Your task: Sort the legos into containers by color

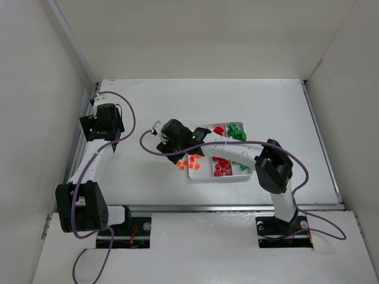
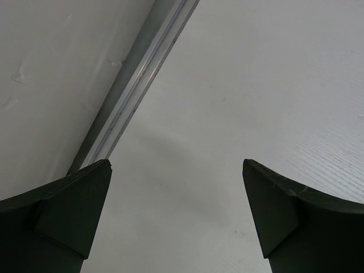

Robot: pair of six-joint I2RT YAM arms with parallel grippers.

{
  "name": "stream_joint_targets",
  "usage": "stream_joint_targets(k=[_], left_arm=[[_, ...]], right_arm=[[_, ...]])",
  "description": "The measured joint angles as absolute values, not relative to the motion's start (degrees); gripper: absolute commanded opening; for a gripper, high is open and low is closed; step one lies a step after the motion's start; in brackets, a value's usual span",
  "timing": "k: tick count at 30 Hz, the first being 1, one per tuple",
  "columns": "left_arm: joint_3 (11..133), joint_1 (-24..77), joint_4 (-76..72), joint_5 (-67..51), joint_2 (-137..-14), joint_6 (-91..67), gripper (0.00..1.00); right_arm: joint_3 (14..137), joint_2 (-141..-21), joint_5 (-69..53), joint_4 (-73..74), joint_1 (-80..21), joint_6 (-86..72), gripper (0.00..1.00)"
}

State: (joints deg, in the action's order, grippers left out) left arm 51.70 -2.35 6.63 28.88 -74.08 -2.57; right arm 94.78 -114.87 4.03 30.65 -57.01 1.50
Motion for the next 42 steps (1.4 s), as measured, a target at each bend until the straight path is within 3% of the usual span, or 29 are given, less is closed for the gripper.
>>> stream_joint_targets(k=[20,23,31,42], left_arm=[[51.70,-2.35,6.68,28.88,-74.11,-2.57,1.00],[51.70,-2.35,6.68,28.88,-74.11,-2.57,1.00],[51.70,-2.35,6.68,28.88,-74.11,-2.57,1.00],[51.70,-2.35,6.68,28.88,-74.11,-2.57,1.00]], right_arm=[[94.67,-123.79,3.64,31.62,-56.99,0.16,0.57],[94.67,-123.79,3.64,31.62,-57.01,0.08,0.47],[94.50,-123.74,3.57,31.55,-57.04,-0.51,0.03],[92.73,-114.15,4.99,28.38,-54.35,-9.65,0.00]])
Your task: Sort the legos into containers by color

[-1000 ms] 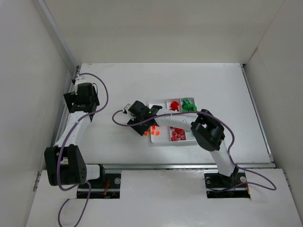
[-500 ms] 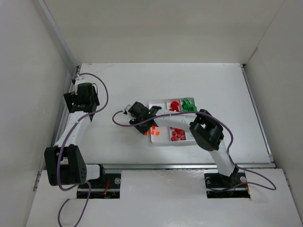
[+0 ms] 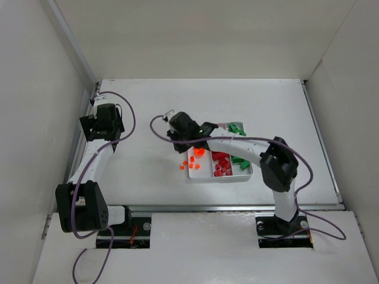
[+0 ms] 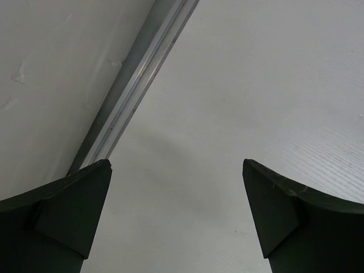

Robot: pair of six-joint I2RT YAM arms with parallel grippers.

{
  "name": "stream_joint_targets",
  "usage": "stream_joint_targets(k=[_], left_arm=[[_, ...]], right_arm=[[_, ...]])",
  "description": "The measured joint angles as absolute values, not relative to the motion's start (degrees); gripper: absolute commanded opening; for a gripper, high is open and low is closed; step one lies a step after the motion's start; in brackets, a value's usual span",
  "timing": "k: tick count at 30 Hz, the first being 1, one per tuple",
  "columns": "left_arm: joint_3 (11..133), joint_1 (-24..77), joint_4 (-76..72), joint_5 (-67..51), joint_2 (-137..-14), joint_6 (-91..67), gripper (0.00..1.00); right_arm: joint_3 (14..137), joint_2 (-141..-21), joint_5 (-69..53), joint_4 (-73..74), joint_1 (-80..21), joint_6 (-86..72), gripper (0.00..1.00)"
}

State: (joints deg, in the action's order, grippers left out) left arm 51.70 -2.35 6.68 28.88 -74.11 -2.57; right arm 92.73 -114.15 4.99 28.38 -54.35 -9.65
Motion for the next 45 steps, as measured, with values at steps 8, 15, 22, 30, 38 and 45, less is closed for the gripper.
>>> stream_joint_targets(k=[8,15,22,30,38,45], left_arm=[[51.70,-2.35,6.68,28.56,-74.11,-2.57,1.00],[51.70,-2.35,6.68,28.49,-74.11,-2.57,1.00],[51.70,-2.35,6.68,28.47,-74.11,-2.57,1.00],[51.70,-2.35,6.70,28.49,-74.11,-2.57,1.00],[51.70,-2.35,6.68,28.47,-74.08,-2.57,1.00],[51.68,-2.35,6.68,28.49,-74.11,-2.39,1.00]], right_arm=[[92.47,-110.54,11.70,27.35,-41.98,-16.60,0.11],[92.47,-114.80,12.45,31.09,-41.25,-16.80,0.62],[92.53,-114.21,13.74,31.33,-43.35,-11.77,0.71],[93.03,-113.97,16.16,32.38,-47.16,-11.33,0.71],[90.48,-113.97,11.92,31.75,-41.54,-11.73,0.54],[90.63,-114.04,8.27,31.73,-42.54,-10.70,0.39]])
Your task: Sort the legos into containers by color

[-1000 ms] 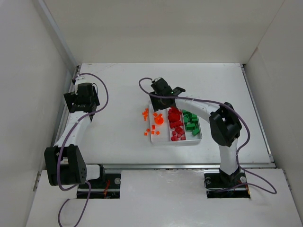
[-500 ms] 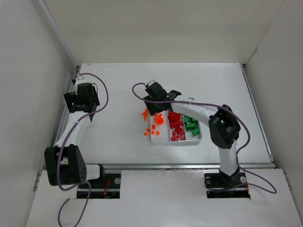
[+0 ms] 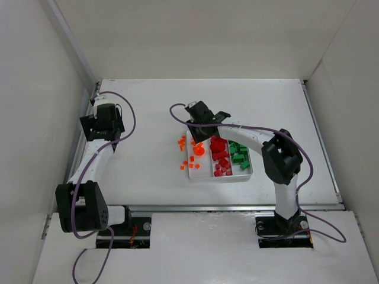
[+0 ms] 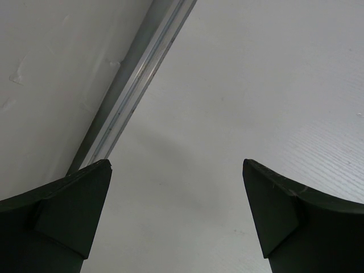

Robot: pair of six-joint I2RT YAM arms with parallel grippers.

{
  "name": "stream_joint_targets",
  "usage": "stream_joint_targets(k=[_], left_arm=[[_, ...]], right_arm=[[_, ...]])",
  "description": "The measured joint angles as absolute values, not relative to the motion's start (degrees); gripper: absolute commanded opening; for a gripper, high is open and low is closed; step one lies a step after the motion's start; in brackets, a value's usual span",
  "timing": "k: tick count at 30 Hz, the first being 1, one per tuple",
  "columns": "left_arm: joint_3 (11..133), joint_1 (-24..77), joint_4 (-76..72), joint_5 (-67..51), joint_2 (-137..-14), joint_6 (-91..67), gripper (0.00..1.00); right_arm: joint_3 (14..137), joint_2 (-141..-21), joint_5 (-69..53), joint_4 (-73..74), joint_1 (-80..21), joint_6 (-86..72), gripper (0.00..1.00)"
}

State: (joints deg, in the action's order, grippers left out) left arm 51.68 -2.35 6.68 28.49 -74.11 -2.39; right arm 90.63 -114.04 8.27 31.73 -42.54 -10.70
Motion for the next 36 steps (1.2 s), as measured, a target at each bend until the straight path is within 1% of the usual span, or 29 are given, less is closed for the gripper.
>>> stream_joint_targets(k=[2,4,7,11,13,14,16,18,21,22,25,31,33,36], left_arm=[[51.68,-2.35,6.68,28.47,-74.08,-2.35,1.00],[51.68,-2.35,6.68,28.47,-74.08,-2.28,1.00],[51.68,-2.35,6.68,28.47,-74.08,-2.17,1.00],[51.68,-2.35,6.68,28.49,-74.08,-2.15,1.00],[51.68,-2.35,6.68,28.47,-74.08,-2.13,1.00],[51.68,-2.35,6.70,28.49,-74.08,-2.13,1.00],[51.68,-2.35,6.70,28.47,-74.11,-2.11,1.00],[51.68,-2.35,6.68,28.47,-74.11,-2.11,1.00],[51.68,-2.35,6.68,28.47,-74.11,-2.09,1.00],[51.68,-2.35,6.68,28.47,-74.08,-2.09,1.00],[51.68,-2.35,6.70,28.47,-74.11,-2.04,1.00],[51.66,-2.35,6.68,28.21,-74.08,-2.02,1.00],[51.51,-2.35,6.63,28.14,-74.08,-2.02,1.00],[51.13,-2.35,6.70,28.05,-74.08,-2.00,1.00]], right_arm=[[90.67,-114.04,7.92,31.77,-42.57,-10.68,0.54],[90.70,-114.04,7.64,31.94,-42.57,-10.37,0.62],[90.70,-114.02,6.96,31.92,-42.57,-9.63,0.66],[89.32,-112.07,5.78,30.30,-44.47,-5.23,0.66],[88.25,-110.08,4.54,29.52,-47.05,-2.15,0.63],[88.20,-109.34,3.90,29.23,-48.82,-0.34,0.58],[88.42,-108.77,2.61,28.56,-52.86,2.98,0.51],[89.23,-109.78,0.71,28.93,-56.10,5.52,0.48],[89.69,-112.62,-1.93,29.61,-58.76,7.99,0.47],[89.69,-113.67,-2.46,30.11,-58.96,8.67,0.49],[89.69,-116.31,-3.16,31.48,-58.50,9.93,0.52],[91.26,-120.92,-3.42,33.01,-57.39,11.64,0.52],[91.61,-121.54,-3.40,33.47,-57.39,11.81,0.49],[91.79,-121.54,-3.22,33.65,-57.41,11.84,0.47]])
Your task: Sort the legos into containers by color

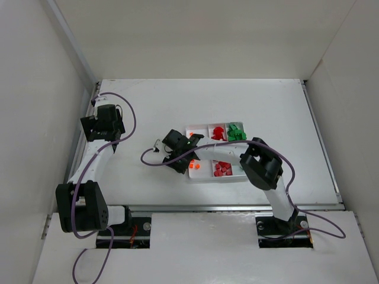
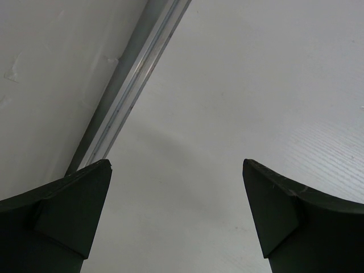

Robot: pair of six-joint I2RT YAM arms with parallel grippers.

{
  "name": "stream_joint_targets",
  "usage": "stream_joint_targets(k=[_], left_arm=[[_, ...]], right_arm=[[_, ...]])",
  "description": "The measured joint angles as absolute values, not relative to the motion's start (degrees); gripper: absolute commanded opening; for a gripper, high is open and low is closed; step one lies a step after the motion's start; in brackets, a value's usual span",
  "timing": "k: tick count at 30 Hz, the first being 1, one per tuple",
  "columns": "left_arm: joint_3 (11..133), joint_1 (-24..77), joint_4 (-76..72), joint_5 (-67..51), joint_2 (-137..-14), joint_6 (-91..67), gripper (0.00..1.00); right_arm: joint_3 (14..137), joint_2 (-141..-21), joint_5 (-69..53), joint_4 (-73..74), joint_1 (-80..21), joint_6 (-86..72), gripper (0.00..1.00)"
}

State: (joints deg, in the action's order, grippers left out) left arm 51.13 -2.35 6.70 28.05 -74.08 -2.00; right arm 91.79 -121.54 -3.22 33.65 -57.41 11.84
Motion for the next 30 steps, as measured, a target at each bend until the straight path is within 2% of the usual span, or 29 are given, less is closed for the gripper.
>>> stream_joint_targets(k=[3,7,13,17,23,26,30], left_arm=[[51.09,-2.35,6.76,28.03,-74.08,-2.00,1.00],[51.09,-2.35,6.74,28.03,-74.08,-2.00,1.00],[51.09,-2.35,6.72,28.03,-74.08,-2.00,1.00],[51.09,-2.35,6.72,28.01,-74.08,-2.00,1.00],[51.09,-2.35,6.72,27.94,-74.11,-2.00,1.00],[51.09,-2.35,6.72,27.66,-74.08,-2.00,1.00],[51.09,-2.35,6.68,27.33,-74.11,-2.00,1.00]], right_arm=[[91.79,-121.54,-2.98,34.37,-57.45,11.84,0.39],[91.79,-121.54,-2.52,34.70,-57.49,11.81,0.36],[91.66,-121.54,-2.17,34.72,-57.52,11.68,0.06],[91.66,-121.36,-3.36,34.48,-57.49,10.39,0.01],[87.94,-115.33,-4.05,27.86,-56.03,1.93,0.00],[86.46,-110.19,-0.69,24.71,-51.53,-5.21,0.00],[88.49,-108.95,5.32,23.11,-43.51,-11.79,0.00]])
